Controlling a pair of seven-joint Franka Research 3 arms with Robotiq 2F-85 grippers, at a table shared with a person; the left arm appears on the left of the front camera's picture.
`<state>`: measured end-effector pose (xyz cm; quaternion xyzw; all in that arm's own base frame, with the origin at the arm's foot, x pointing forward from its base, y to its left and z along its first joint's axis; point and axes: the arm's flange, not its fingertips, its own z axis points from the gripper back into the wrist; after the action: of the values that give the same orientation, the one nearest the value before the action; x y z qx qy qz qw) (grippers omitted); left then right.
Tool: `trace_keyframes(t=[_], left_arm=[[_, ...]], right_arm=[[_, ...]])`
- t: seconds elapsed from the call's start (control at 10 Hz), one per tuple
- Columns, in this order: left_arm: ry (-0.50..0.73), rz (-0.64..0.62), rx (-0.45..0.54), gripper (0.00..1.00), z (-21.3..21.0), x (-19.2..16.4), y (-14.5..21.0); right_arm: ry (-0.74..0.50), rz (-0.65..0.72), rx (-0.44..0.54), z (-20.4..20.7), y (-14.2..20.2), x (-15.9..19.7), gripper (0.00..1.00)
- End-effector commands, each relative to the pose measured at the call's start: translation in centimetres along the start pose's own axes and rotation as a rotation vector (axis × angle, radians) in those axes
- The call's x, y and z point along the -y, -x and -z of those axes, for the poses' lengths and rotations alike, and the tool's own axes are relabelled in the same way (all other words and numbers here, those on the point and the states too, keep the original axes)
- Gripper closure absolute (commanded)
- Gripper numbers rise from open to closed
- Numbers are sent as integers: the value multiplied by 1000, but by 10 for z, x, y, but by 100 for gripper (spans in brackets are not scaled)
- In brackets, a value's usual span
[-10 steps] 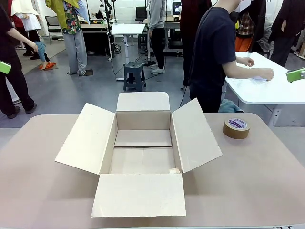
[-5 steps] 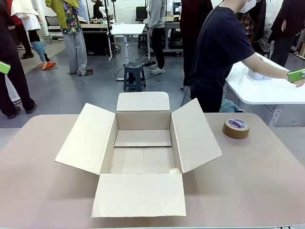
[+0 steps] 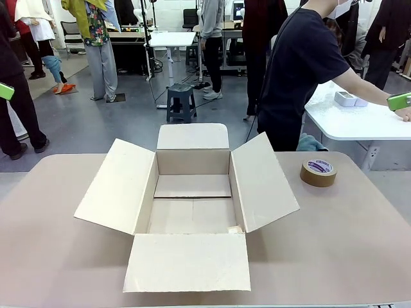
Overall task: Wrap the clocks to prevent damage.
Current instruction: Open the side flaps of the Package Box.
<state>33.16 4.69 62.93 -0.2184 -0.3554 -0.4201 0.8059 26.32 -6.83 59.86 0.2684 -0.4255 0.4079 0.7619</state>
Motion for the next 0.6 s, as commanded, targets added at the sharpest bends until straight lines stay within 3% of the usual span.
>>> trace_keyframes(t=[0.0,0.1,0.2,0.4,0.5], left_arm=[[0,0,0,100,0,0,0],[-28,-66,-95,100,18,-5,-14],[-33,-87,-117,100,30,-9,-38],[-67,-182,-284,100,51,-15,-91],[-140,-215,-372,100,59,-16,-115]], right_arm=[[0,0,0,0,0,0,99],[-1,34,-20,19,-21,0,99],[-14,67,-35,43,-48,1,99],[-18,142,-160,86,-105,7,99],[6,219,-213,101,-129,11,99]])
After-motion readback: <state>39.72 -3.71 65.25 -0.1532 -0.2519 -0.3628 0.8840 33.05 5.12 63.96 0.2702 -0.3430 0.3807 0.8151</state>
